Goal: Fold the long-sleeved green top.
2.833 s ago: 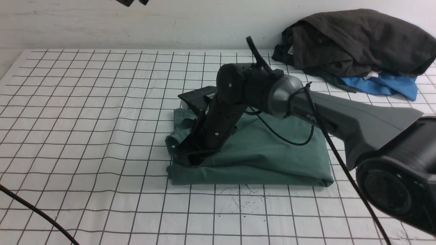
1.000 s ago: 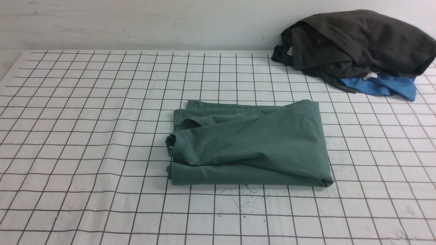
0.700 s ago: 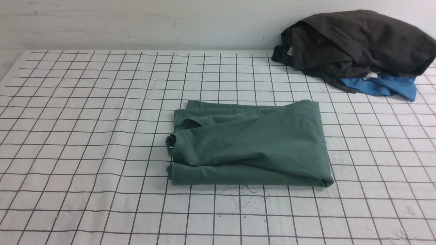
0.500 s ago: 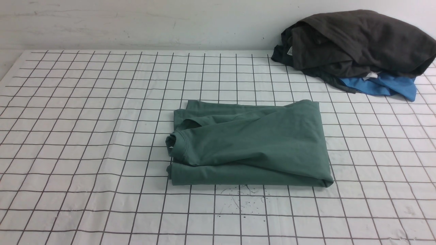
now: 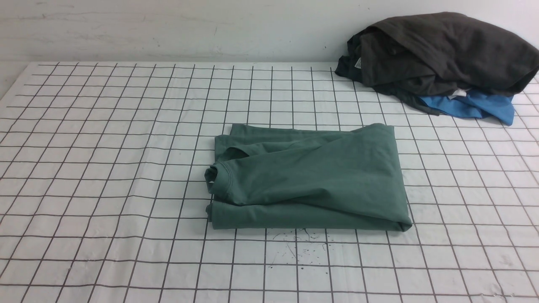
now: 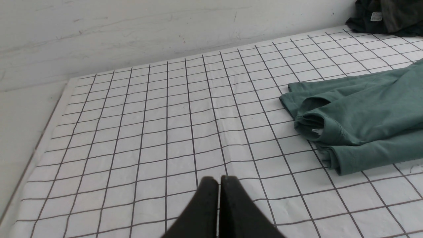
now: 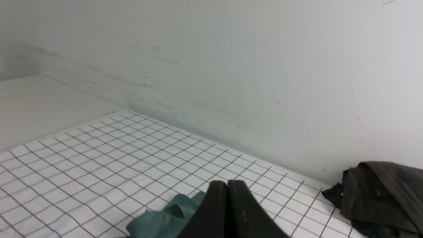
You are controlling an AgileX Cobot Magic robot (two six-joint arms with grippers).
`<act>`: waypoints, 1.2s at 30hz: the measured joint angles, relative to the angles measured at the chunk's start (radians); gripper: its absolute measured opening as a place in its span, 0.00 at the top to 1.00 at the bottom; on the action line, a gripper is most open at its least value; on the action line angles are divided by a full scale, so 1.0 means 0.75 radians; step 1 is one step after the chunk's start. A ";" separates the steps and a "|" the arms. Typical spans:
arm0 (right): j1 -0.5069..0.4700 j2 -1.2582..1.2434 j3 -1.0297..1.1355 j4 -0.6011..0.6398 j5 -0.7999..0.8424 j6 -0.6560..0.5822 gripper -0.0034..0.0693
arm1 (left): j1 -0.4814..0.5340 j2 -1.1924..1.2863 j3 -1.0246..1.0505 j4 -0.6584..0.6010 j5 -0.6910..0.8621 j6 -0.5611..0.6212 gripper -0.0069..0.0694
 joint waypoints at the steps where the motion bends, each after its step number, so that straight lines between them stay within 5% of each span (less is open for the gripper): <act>1: -0.019 -0.037 0.060 -0.025 -0.009 0.010 0.97 | 0.000 0.000 0.000 0.000 0.000 0.000 0.92; 16: -0.653 -0.680 0.849 -0.324 -0.073 0.594 0.97 | 0.000 0.000 0.000 0.000 0.000 -0.001 0.92; 36: -0.770 -0.708 0.934 -0.401 -0.005 0.630 0.97 | 0.000 0.000 0.000 0.000 -0.001 -0.001 0.92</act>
